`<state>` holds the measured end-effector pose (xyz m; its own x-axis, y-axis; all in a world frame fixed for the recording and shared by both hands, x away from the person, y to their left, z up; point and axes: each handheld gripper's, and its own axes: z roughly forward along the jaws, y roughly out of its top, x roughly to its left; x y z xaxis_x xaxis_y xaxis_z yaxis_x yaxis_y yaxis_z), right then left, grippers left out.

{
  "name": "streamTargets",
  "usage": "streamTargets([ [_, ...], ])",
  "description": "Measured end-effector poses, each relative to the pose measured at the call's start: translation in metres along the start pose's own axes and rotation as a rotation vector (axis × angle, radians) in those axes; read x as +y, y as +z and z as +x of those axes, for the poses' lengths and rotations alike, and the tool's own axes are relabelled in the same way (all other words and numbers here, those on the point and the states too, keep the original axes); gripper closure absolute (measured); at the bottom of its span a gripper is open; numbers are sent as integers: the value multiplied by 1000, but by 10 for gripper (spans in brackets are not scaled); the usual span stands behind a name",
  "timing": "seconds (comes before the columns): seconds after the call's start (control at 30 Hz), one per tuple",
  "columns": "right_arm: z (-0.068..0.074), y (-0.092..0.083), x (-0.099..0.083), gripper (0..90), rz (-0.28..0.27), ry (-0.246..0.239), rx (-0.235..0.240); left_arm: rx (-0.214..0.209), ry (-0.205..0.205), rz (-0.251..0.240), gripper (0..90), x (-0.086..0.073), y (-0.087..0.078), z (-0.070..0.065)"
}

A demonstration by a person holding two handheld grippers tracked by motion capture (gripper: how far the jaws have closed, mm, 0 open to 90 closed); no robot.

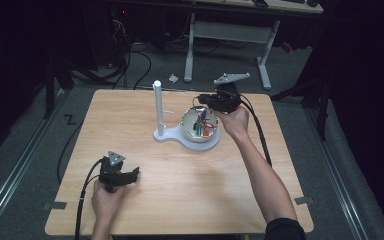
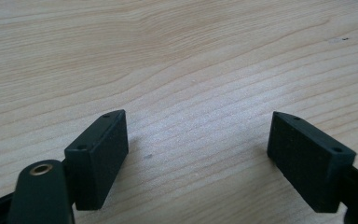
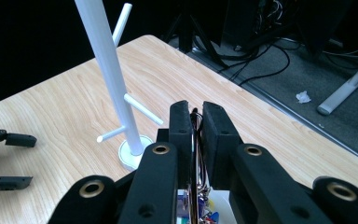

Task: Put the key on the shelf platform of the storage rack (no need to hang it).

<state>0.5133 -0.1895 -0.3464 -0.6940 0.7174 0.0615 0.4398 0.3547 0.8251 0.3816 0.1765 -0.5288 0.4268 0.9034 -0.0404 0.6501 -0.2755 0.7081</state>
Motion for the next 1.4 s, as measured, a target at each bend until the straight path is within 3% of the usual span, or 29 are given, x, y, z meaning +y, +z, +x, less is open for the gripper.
streamTargets([
  [1.4,-9,29,-39,831,81,60,4,0,0,0,207,0,0,0],
])
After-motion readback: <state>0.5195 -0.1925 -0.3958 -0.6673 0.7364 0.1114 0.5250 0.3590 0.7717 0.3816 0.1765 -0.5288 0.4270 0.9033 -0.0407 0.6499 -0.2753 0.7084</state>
